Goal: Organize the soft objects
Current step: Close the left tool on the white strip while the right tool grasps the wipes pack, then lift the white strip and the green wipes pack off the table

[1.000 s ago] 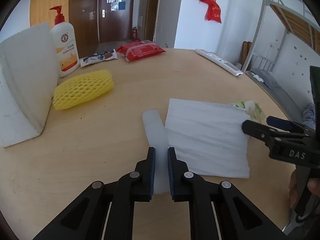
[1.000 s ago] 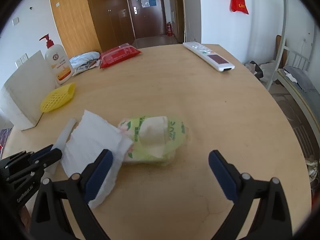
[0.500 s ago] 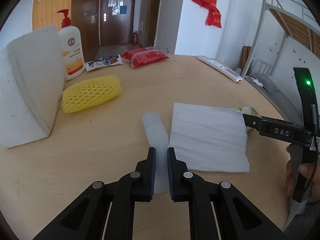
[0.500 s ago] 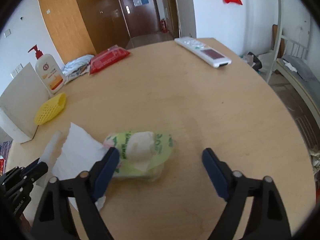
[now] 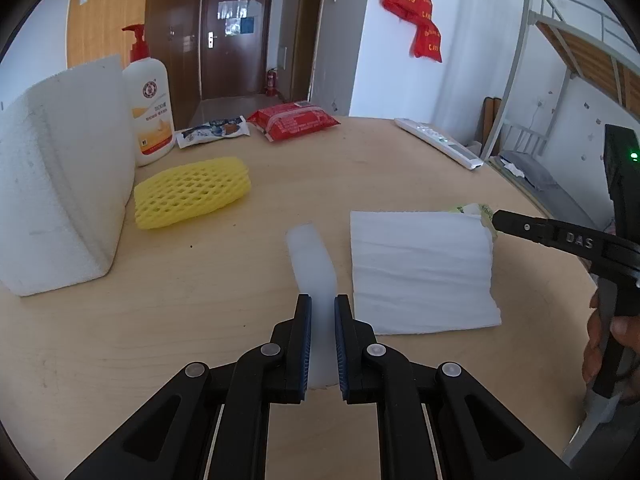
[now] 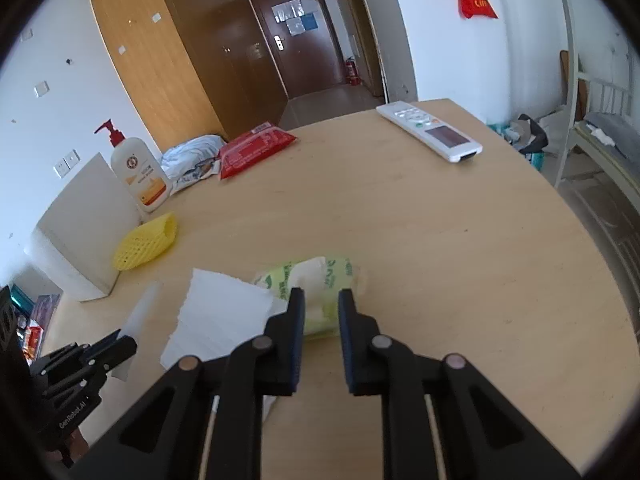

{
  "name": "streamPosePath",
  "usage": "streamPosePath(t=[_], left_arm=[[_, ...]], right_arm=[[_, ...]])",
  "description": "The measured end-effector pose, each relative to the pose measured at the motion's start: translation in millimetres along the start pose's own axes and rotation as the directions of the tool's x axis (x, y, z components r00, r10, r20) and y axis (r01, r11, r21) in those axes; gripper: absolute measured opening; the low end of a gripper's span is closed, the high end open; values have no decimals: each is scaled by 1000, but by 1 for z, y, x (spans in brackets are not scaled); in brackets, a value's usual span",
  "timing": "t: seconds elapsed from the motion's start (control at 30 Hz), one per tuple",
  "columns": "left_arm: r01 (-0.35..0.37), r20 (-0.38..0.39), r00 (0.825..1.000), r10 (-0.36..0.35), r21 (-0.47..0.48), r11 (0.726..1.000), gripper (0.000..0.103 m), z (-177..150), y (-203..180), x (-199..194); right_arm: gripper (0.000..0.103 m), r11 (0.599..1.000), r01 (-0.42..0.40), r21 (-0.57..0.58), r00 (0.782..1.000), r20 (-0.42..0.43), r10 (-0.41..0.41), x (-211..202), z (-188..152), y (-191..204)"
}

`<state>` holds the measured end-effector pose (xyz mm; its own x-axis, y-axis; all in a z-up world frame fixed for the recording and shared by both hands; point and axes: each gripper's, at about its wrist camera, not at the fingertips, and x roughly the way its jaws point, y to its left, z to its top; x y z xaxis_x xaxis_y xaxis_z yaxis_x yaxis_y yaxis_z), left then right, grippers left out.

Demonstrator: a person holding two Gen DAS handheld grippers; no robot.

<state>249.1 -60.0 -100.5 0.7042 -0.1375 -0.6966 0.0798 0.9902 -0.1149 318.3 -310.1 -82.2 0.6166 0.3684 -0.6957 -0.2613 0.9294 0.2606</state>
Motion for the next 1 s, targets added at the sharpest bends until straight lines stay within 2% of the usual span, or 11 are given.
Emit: streamPosePath(t=[0.13, 0.2, 0.23, 0.27, 0.3, 0.4, 0.8, 0.9, 0.93, 0.97, 1.0], left_arm=[[-3, 7, 1000, 3, 3, 1000, 12, -1, 2, -3], [-3, 9, 1000, 3, 0, 1000, 12, -1, 3, -5], [-2, 12, 1000, 2, 0, 1000, 12, -2, 2, -6], [-3, 15, 1000, 3, 1, 1000, 12, -2, 2, -7], [-4, 18, 1000, 4, 0, 1000, 12, -2, 3, -8], [-8, 19, 1000, 8, -1, 1000, 12, -2, 5, -8], [-6, 31, 1000, 6, -3, 1000, 12, -3, 9, -12], [-6, 34, 999, 6, -1, 1000, 12, -4, 8, -14], [-7, 36, 999, 7, -2, 1000, 12, -4, 9, -14], [-12, 40, 999, 12, -2, 1000, 12, -4, 9, -15], [-15, 43, 999, 15, -2, 1000, 12, -4, 10, -16]], right_arm=[[21, 999, 45, 10, 999, -11, -45, 7, 4, -4], [32, 997, 70, 35, 998, -8, -69, 10, 10, -7], [45, 995, 99, 30, 995, -23, -98, 15, 13, -7], [51, 994, 109, 34, 994, -32, -107, 18, 15, -7], [52, 993, 108, 35, 993, -44, -107, 21, 15, -7], [52, 996, 86, 31, 994, -67, -84, 28, 16, -4], [53, 991, 123, -46, 985, -118, -128, 50, 22, 13], [53, 987, 126, -99, 981, -134, -139, 56, 21, 21], [52, 982, 140, -128, 978, -136, -157, 58, 21, 24], [37, 980, 143, -138, 977, -136, -162, 59, 20, 27], [34, 979, 138, -147, 978, -136, -159, 60, 20, 29]])
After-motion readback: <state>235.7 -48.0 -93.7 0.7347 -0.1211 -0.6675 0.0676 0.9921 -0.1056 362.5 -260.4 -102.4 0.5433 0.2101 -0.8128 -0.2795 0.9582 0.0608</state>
